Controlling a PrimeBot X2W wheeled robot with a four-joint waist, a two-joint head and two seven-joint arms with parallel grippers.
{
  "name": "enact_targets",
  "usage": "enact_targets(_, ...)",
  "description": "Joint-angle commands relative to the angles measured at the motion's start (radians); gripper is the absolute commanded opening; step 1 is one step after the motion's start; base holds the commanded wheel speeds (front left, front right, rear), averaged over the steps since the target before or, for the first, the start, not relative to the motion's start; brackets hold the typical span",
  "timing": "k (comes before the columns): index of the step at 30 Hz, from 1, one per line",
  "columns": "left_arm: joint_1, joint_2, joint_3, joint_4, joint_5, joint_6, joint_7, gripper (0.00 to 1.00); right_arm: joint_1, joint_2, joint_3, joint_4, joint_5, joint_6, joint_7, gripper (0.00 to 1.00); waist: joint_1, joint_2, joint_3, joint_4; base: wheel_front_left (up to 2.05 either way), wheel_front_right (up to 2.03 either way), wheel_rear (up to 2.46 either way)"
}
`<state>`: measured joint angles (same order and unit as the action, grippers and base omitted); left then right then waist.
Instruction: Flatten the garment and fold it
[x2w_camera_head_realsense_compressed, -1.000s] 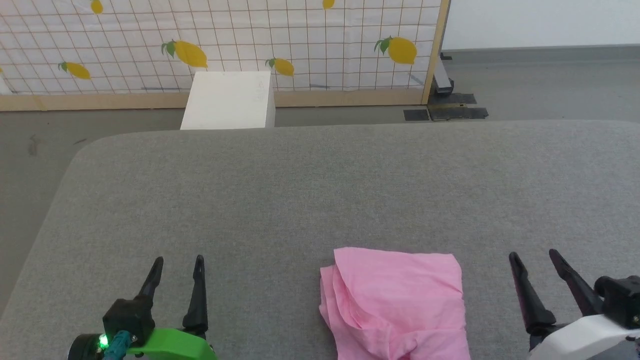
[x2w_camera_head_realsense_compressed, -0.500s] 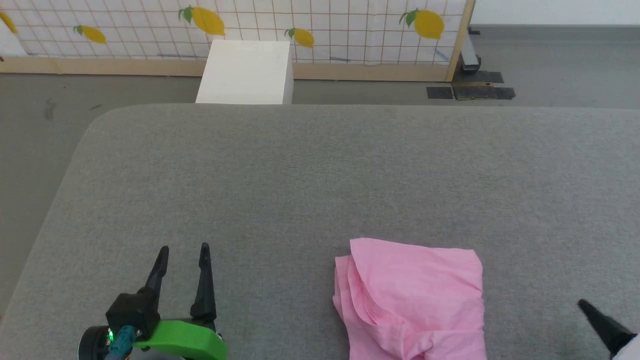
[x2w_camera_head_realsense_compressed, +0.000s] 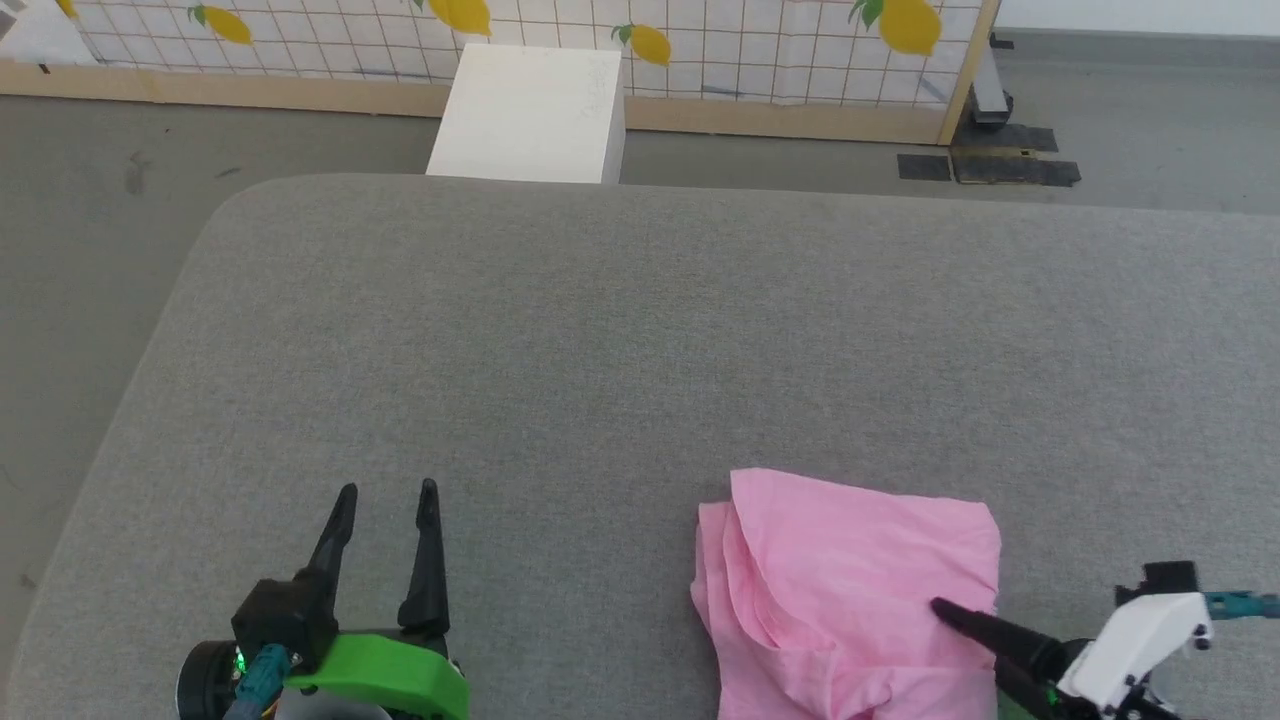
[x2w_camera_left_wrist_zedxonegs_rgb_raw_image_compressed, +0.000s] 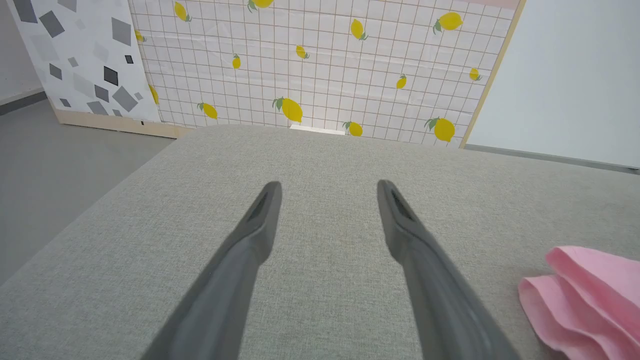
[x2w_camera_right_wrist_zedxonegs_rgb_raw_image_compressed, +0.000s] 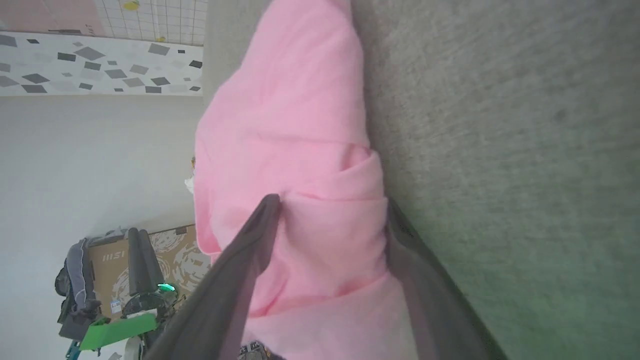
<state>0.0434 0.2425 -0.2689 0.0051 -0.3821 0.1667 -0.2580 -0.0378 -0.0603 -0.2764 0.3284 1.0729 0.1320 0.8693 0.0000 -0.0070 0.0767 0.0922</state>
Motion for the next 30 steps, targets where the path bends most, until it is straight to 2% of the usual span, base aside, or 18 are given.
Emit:
enact_targets(1, -0.019, -0.007, 0.005, 0.006, 0.022, -0.008, -0.004, 1.0, -0.014, 0.005, 0.018, 0.022, 0.005, -0.001, -0.009, 0.81, 0.0, 0.007, 0.0, 0.007, 0.0, 0.0, 0.0)
enact_targets(2, -0.02, -0.01, 0.006, 0.007, 0.024, -0.011, -0.004, 1.0, -0.019, 0.006, 0.029, 0.032, 0.005, -0.001, -0.015, 0.28, 0.0, 0.007, 0.0, 0.009, 0.0, 0.0, 0.0)
enact_targets(3, -0.02, -0.013, 0.009, 0.013, 0.025, -0.013, -0.004, 1.0, -0.024, 0.005, 0.044, 0.041, -0.001, -0.001, -0.025, 0.0, 0.0, 0.007, -0.001, 0.011, 0.0, 0.0, 0.0)
enact_targets(8, -0.016, -0.021, 0.018, 0.028, 0.033, -0.022, -0.004, 1.0, -0.039, -0.026, 0.108, 0.034, -0.026, -0.001, -0.079, 0.0, 0.0, 0.007, -0.014, 0.01, 0.0, 0.0, 0.0)
enact_targets(12, -0.006, -0.026, 0.022, 0.041, 0.038, -0.029, -0.004, 1.0, -0.05, -0.082, 0.194, -0.008, -0.09, -0.001, -0.132, 0.0, 0.0, 0.007, -0.032, -0.01, 0.0, 0.0, 0.0)
enact_targets(18, -0.008, -0.034, 0.02, 0.038, 0.049, -0.038, -0.004, 1.0, -0.093, -0.212, 0.349, -0.084, -0.29, -0.001, -0.204, 0.0, 0.0, 0.007, -0.041, -0.066, 0.0, 0.0, 0.0)
enact_targets(23, -0.015, -0.047, 0.026, 0.019, 0.062, -0.043, -0.004, 1.0, -0.176, -0.331, 0.478, -0.117, -0.491, -0.001, -0.207, 0.0, 0.0, 0.007, -0.028, -0.158, 0.0, 0.0, 0.0)
enact_targets(30, -0.05, -0.066, 0.034, -0.022, 0.086, -0.055, -0.004, 1.0, -0.31, -0.443, 0.59, -0.111, -0.626, -0.001, -0.186, 0.0, 0.0, 0.007, 0.047, -0.325, 0.0, 0.0, 0.0)
